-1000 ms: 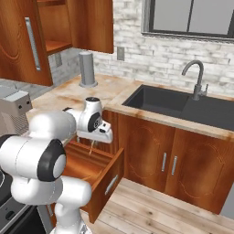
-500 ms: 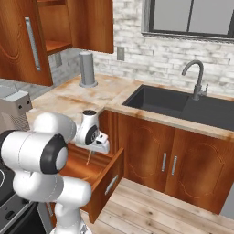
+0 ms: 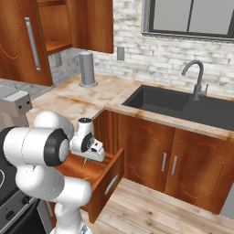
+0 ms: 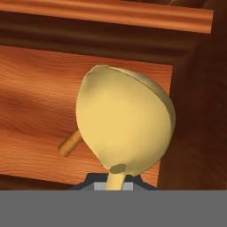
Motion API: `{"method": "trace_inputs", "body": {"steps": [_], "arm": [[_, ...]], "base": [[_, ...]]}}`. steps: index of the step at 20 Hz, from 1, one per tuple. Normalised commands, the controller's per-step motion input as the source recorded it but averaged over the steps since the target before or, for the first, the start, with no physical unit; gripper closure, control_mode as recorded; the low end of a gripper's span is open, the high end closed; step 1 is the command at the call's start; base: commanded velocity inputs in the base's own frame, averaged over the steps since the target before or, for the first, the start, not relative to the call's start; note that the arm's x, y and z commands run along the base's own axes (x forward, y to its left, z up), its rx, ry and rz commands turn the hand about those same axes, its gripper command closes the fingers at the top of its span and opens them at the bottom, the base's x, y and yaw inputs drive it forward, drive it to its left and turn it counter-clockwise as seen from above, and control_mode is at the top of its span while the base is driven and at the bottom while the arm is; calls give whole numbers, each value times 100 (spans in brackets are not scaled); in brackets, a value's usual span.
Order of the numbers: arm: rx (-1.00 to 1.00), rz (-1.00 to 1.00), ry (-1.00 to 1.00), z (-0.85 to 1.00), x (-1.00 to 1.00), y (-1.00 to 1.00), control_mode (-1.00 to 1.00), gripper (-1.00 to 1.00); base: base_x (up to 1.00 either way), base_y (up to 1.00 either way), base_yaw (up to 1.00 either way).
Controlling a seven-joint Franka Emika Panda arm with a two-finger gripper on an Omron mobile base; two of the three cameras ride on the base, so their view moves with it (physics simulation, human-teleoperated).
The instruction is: Organize the utensils by type. Pick up the wooden spoons from the counter and place them in the open cabinet. Then pick up the metallic utensils from the counter and place them in the open drawer.
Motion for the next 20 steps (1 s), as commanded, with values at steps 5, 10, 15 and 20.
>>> {"method": "trace_inputs", "body": {"steps": [5, 10, 15, 20], "arm": [[0, 0, 0, -33, -5, 25, -100, 100], [0, 0, 0, -41, -1, 17, -100, 100], [0, 0, 0, -37, 6, 14, -100, 100], [0, 0, 0, -32, 15, 8, -100, 100]], "base": [[0, 0, 0], [0, 0, 0], [0, 0, 0], [0, 0, 0]]}}
